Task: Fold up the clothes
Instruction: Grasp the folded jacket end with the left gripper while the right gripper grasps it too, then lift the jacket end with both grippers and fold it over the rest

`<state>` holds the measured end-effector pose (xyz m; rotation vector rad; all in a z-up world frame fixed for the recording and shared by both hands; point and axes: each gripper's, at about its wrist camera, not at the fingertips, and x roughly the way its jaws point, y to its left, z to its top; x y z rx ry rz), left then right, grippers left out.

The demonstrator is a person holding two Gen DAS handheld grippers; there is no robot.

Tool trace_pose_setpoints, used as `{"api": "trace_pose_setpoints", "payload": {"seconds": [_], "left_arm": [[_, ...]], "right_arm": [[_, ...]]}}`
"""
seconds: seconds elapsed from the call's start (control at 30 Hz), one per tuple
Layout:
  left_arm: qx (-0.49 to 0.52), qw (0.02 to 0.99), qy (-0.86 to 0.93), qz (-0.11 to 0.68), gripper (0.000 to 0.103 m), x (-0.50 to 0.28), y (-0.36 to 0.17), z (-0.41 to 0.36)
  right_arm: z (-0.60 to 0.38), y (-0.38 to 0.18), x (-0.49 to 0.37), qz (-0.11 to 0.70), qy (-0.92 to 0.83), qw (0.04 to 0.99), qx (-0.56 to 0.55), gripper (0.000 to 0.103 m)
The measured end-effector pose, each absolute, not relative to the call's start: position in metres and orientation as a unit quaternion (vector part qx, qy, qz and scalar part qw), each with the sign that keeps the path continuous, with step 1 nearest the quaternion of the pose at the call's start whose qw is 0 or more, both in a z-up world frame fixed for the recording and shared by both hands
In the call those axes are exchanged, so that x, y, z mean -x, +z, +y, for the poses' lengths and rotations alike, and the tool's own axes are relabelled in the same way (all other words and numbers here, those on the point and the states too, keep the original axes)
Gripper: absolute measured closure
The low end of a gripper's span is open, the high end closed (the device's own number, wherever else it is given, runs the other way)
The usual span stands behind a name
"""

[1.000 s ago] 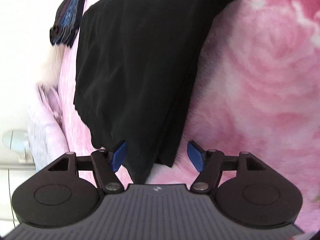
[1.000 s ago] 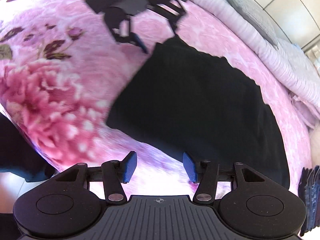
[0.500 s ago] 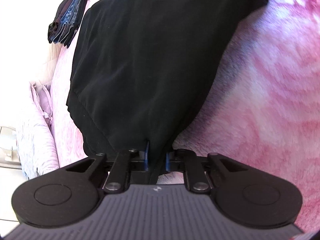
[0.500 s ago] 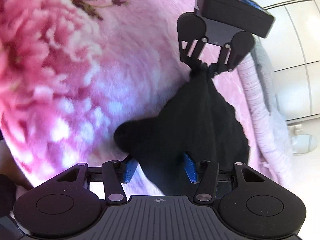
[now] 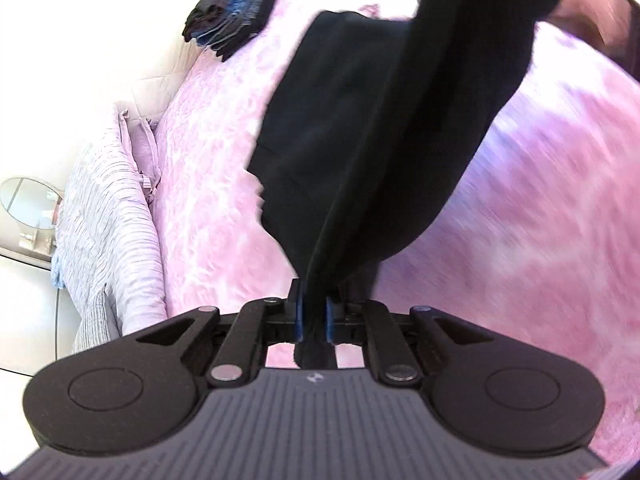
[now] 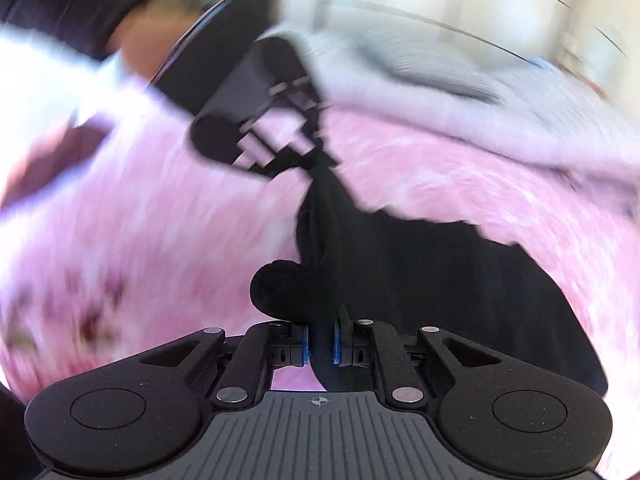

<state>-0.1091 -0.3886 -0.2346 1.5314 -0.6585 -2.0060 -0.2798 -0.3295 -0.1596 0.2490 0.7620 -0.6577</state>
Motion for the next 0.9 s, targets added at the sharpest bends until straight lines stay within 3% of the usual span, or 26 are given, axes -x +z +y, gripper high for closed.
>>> {"api": "trace_pose_setpoints", "payload": {"seconds": [0.13, 0.3, 0.57, 0.8, 0.9], "left_arm": [[-0.577, 0.248, -0.735, -0.255, 0.094, 0.159, -0.2, -0.447], [-0.602, 0.211, -0.727, -0.255, 0.094, 0.242, -0.197, -0.531], [-0.647, 0.137, -0.722, -0.203, 0.094, 0.349, -0.264, -0.64], [-0.662, 0.109, -0.724, -0.158, 0.093, 0.382, -0.32, -0.679], [-0.659, 0.127, -0.729, -0.131, 0.088, 0.385, -0.333, -0.688]], "right_arm": [[-0.392, -0.136, 0.342, 0.296, -0.356, 0.866, -0.189, 0.093], [-0.473, -0.149, 0.424, 0.242, -0.393, 0.846, -0.268, 0.093], [-0.579, -0.21, 0.543, 0.193, -0.414, 0.783, -0.423, 0.093], [-0.611, -0.261, 0.595, 0.158, -0.428, 0.725, -0.515, 0.093], [-0.618, -0.278, 0.603, 0.144, -0.425, 0.704, -0.55, 0.093]]}}
